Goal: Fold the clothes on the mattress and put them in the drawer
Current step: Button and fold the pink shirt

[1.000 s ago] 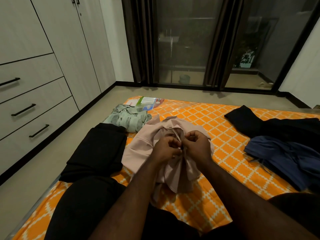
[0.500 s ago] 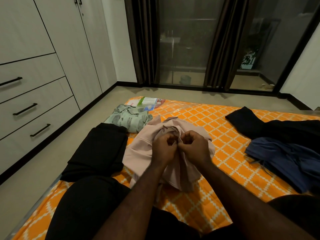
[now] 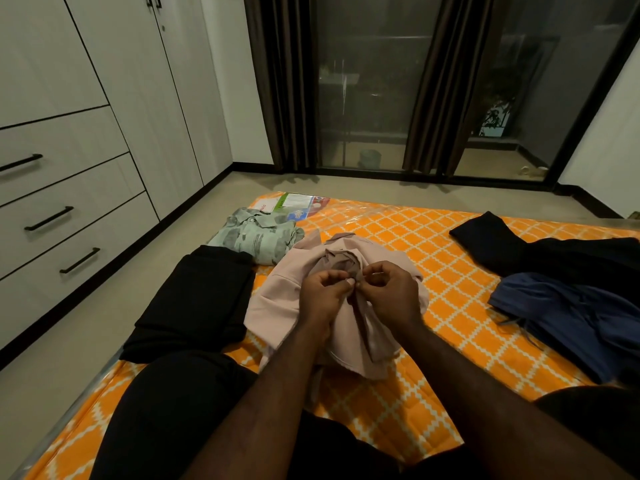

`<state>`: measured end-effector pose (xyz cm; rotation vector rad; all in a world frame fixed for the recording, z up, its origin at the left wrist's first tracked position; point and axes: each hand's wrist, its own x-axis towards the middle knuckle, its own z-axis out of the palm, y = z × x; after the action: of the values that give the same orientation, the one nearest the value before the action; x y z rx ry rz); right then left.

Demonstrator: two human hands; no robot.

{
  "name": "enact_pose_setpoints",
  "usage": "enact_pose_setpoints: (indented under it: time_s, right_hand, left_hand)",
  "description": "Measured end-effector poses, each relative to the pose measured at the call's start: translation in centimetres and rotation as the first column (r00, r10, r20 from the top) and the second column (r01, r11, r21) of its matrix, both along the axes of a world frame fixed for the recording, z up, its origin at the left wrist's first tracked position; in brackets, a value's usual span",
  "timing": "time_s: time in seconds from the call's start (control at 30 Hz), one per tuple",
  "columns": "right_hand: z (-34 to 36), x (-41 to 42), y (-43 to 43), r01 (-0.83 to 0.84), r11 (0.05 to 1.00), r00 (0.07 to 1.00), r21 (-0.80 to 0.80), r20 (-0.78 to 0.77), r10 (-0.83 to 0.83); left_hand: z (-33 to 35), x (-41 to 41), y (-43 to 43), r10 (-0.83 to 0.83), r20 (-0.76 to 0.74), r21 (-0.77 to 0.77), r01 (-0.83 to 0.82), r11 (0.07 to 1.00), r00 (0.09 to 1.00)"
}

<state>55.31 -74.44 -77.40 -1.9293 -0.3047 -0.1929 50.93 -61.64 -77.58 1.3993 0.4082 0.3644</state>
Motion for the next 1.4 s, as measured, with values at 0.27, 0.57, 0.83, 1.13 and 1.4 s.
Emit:
enact_pose_setpoints:
  time_s: [0.27,0.57,0.83,1.13,1.4]
  right_hand:
    - [0.2,-0.1,0.0,-0.034,0.987,0.993,0.156,-0.107,0.052]
    - [0.2,0.4,-0.6,-0.132,0.959,0.973,0.250,-0.153,0.174]
    - [1.3,0.9,-1.0,-0.246,0.893,0.894,0.376,-0.267,0.359]
    - [2.1,1.0,-1.6,-0.232,0.903,0.877,0.363,-0.324,0.355]
    - [1.3,0.8,-0.9,-0.173,0.985,0.984,0.023,-0.042,0.174]
  left_hand:
    - [-0.4,0.0,0.5,-0.053,0.031,0.103,0.049,0.993,0.998]
    - [-0.7,0.4,1.2,-0.082,0.027,0.227,0.074,0.971,0.996]
    - [0.0,-0.1,1.3,-0.276,0.004,-0.364,0.258,0.895,0.961]
    - [-0.5,0.0,0.9,-0.284,-0.013,-0.330,0.264,0.906,0.959]
    - [-0.5,0.4,-0.1,-0.217,-0.094,-0.252,0.188,0.949,0.972]
